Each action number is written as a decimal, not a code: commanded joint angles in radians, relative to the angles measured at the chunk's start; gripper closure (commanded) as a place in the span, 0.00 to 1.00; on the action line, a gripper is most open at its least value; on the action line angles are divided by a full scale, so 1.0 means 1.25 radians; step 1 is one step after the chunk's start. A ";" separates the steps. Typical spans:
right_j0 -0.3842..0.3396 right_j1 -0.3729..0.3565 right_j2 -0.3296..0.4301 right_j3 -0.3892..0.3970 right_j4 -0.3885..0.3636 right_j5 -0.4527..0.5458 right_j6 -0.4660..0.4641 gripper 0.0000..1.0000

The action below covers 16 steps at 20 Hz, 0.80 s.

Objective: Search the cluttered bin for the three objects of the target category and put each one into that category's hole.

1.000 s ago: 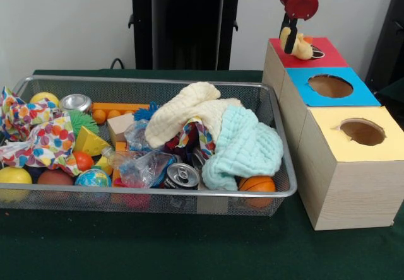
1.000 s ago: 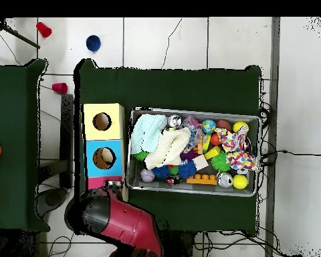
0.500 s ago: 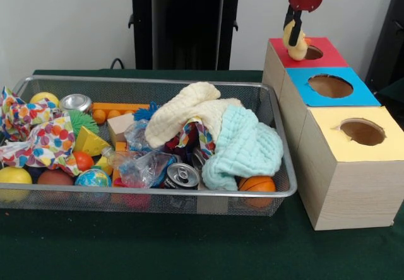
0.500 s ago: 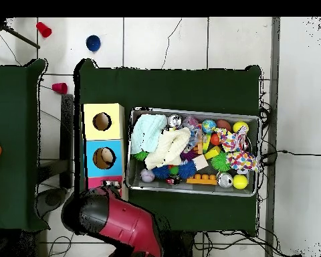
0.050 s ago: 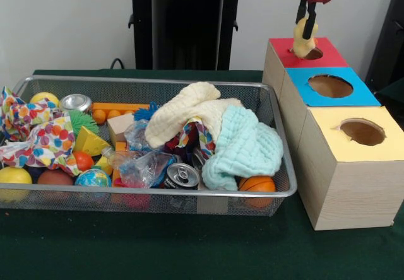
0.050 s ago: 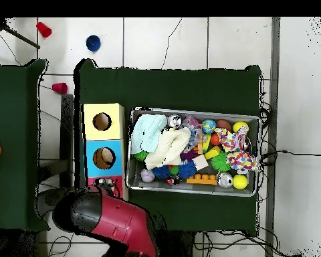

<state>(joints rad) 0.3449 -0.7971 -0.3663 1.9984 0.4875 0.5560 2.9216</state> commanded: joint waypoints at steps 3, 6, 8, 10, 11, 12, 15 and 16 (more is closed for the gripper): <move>0.003 0.082 0.058 -0.054 0.067 -0.049 0.178 0.00; 0.009 0.099 0.056 -0.057 0.073 -0.061 0.173 0.00; 0.002 0.103 0.069 -0.045 0.082 -0.080 0.159 0.00; -0.003 0.109 0.077 -0.035 0.087 -0.095 0.150 0.00; -0.001 0.113 0.077 -0.033 0.087 -0.097 0.149 0.00; -0.004 0.113 0.084 -0.027 0.091 -0.104 0.145 0.00; -0.020 0.106 0.112 -0.003 0.106 -0.124 0.125 0.00; -0.019 0.105 0.112 -0.001 0.106 -0.121 0.123 0.00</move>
<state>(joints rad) 0.3535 -0.6977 -0.3502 1.9933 0.5512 0.4839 2.9216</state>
